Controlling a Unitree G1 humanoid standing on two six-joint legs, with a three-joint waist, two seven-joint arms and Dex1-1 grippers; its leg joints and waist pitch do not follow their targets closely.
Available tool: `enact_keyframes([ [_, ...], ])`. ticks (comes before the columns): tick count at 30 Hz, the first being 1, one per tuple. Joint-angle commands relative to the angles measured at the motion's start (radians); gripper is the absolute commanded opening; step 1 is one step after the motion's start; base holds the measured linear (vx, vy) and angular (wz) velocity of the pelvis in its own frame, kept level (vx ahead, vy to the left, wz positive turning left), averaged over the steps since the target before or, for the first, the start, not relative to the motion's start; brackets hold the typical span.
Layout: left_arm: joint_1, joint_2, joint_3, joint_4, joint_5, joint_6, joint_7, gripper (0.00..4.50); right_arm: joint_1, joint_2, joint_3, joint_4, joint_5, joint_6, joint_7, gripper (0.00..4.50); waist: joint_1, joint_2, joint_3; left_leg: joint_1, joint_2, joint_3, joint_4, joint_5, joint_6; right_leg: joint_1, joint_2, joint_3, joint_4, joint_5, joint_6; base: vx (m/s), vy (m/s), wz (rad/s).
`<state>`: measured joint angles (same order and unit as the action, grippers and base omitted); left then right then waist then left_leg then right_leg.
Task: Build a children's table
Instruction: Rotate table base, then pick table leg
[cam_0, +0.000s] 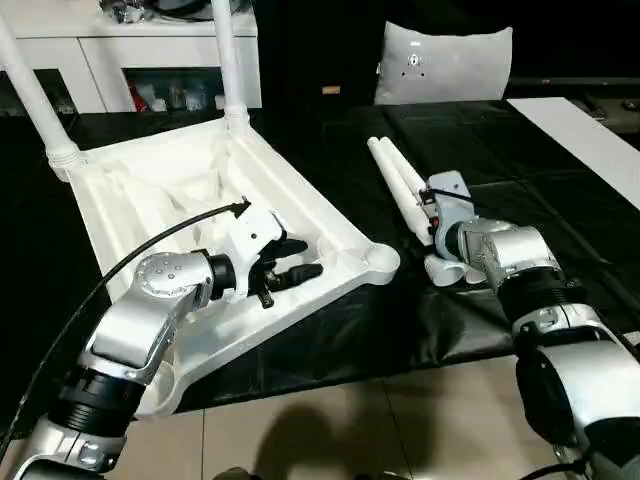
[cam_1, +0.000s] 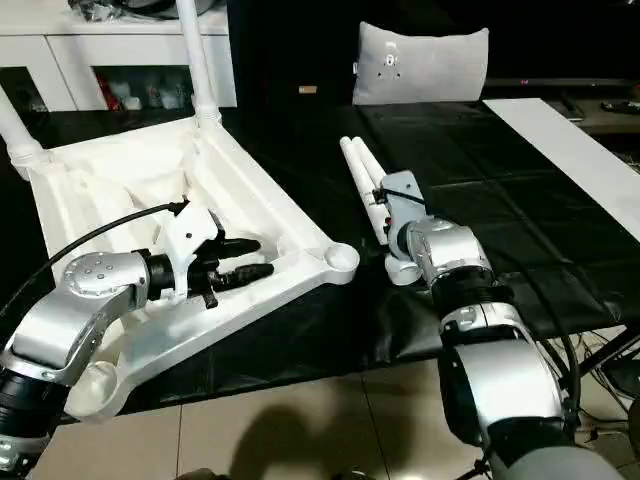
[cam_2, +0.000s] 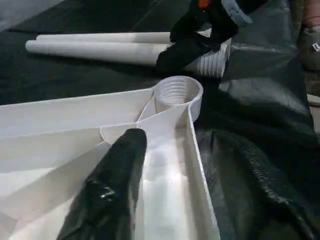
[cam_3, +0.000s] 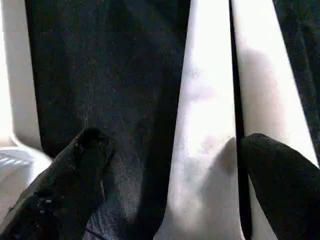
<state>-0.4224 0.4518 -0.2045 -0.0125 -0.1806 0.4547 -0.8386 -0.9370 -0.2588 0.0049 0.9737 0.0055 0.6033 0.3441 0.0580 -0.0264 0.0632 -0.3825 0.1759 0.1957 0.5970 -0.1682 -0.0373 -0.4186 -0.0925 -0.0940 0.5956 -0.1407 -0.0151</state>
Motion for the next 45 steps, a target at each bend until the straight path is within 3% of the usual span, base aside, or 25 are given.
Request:
enact_keyframes([
  [1,-0.009,0.008,-0.012,-0.028,0.001,0.016,-0.007,2.74,-0.021,-0.006,-0.009,0.017,0.004,0.008,0.017,4.5,0.0,0.006,-0.074,0.025,0.052,-0.026,-0.071,-0.3,-0.054,0.047,-0.06,0.054,-0.065,-0.345,-0.17,0.0,0.0,0.0],
  [4,-0.009,0.014,-0.02,-0.04,0.01,0.034,-0.004,3.09,-0.035,-0.004,-0.006,0.052,0.002,0.015,0.027,4.32,0.001,0.006,-0.075,0.024,0.051,-0.025,-0.071,-0.289,-0.05,0.049,-0.059,0.054,-0.062,-0.316,-0.186,0.0,0.0,0.0],
  [22,-0.016,0.006,-0.048,-0.06,0.019,0.071,0.012,3.09,-0.092,-0.007,-0.049,0.227,0.016,0.042,0.018,2.76,0.0,0.004,-0.075,0.023,0.052,-0.026,-0.067,-0.294,-0.052,0.049,-0.061,0.052,-0.061,-0.341,-0.187,0.0,0.0,0.0],
  [24,-0.017,0.006,-0.049,-0.06,0.02,0.073,0.012,3.09,-0.093,-0.007,-0.051,0.232,0.015,0.04,0.018,2.66,0.002,0.007,-0.074,0.024,0.052,-0.026,-0.067,-0.298,-0.053,0.048,-0.061,0.052,-0.062,-0.345,-0.185,0.0,0.0,0.0],
  [35,-0.018,0.001,-0.048,-0.06,0.021,0.087,0.019,3.09,-0.09,-0.005,-0.062,0.251,0.027,0.027,0.002,2.58,0.002,0.002,-0.075,0.023,0.052,-0.025,-0.067,-0.295,-0.052,0.049,-0.062,0.052,-0.062,-0.35,-0.183,0.0,0.0,0.0],
  [43,-0.033,-0.024,-0.03,-0.039,0.022,0.081,0.052,3.09,-0.055,-0.006,-0.168,0.211,0.112,-0.024,-0.059,2.58,0.002,0.006,-0.076,0.025,0.051,-0.025,-0.066,-0.298,-0.051,0.048,-0.06,0.052,-0.065,-0.344,-0.176,0.0,0.0,0.0],
  [44,-0.042,-0.031,-0.023,-0.026,0.029,0.069,0.067,3.09,-0.037,-0.006,-0.22,0.171,0.157,-0.091,-0.055,2.58,0.007,0.014,-0.076,0.025,0.05,-0.026,-0.066,-0.299,-0.048,0.05,-0.062,0.051,-0.065,-0.334,-0.175,0.0,0.0,0.0],
  [45,-0.047,-0.039,-0.015,-0.019,0.028,0.068,0.078,3.09,-0.028,-0.007,-0.236,0.146,0.171,-0.121,-0.043,2.58,0.005,0.011,-0.077,0.024,0.051,-0.025,-0.066,-0.3,-0.048,0.049,-0.062,0.051,-0.066,-0.327,-0.171,0.0,0.0,0.0],
])
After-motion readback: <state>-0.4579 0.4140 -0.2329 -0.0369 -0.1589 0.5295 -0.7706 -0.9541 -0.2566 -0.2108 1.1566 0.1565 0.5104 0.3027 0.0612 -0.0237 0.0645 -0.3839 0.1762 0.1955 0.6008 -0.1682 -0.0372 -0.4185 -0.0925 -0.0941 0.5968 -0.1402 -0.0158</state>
